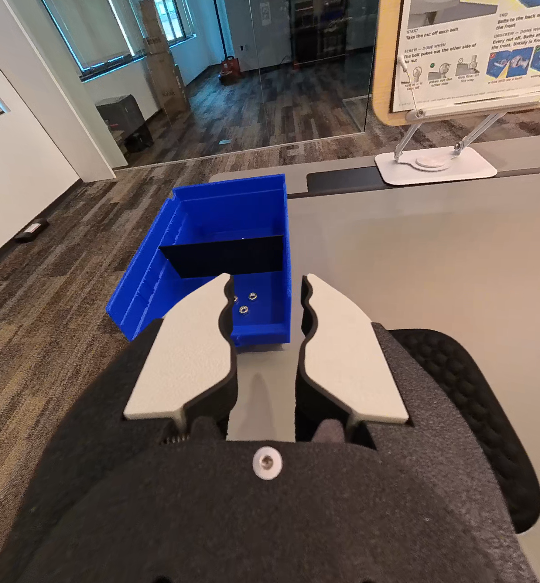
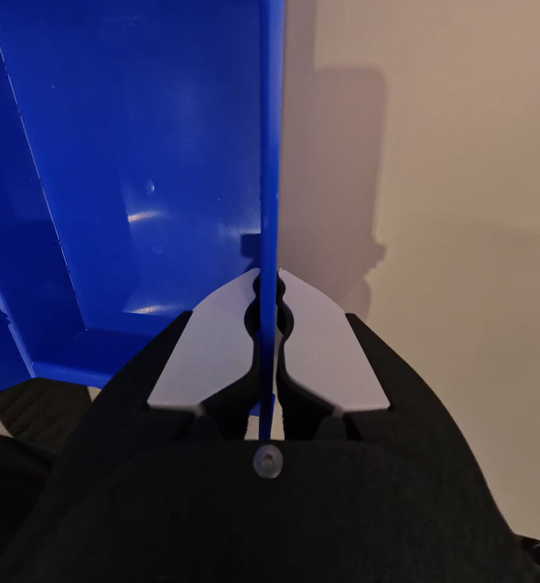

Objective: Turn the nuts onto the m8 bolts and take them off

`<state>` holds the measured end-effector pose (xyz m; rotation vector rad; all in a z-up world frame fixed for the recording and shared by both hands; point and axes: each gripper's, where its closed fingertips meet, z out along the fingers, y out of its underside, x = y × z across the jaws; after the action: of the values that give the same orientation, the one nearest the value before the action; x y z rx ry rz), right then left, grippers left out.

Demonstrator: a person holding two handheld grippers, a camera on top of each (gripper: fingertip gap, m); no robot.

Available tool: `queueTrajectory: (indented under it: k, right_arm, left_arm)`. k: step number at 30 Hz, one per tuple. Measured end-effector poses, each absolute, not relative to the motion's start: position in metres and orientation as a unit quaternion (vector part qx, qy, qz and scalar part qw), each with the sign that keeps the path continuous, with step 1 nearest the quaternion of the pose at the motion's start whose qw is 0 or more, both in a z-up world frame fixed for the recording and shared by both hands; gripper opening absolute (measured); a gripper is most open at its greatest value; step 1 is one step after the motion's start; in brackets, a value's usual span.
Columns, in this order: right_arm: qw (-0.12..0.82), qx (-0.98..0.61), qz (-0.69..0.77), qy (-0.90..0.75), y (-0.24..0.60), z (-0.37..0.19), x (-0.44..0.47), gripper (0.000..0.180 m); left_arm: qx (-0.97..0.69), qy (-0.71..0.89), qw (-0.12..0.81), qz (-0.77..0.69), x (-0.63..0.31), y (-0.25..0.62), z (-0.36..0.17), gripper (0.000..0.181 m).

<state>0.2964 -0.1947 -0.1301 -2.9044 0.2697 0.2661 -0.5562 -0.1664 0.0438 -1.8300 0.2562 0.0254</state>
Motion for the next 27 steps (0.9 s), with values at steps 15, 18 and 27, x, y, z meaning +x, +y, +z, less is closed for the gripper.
queueTrajectory:
  k: [15, 18, 27]
  right_arm:
    - [0.102, -0.988, 0.087, 0.083, -0.27, -0.133, 0.375, 0.005]
    - [0.105, -0.987, 0.086, 0.081, -0.276, -0.133, 0.379, 0.005]
    - [0.159, -0.985, 0.042, 0.055, -0.273, -0.124, 0.382, 0.023]
  left_arm:
    - [-0.787, 0.145, 0.598, 0.055, -0.501, -0.159, 0.058, 0.041]
    - [-0.793, 0.148, 0.589, 0.043, -0.492, -0.156, 0.053, 0.043]
    - [-0.813, 0.133, 0.567, 0.002, -0.492, -0.153, 0.032, 0.051]
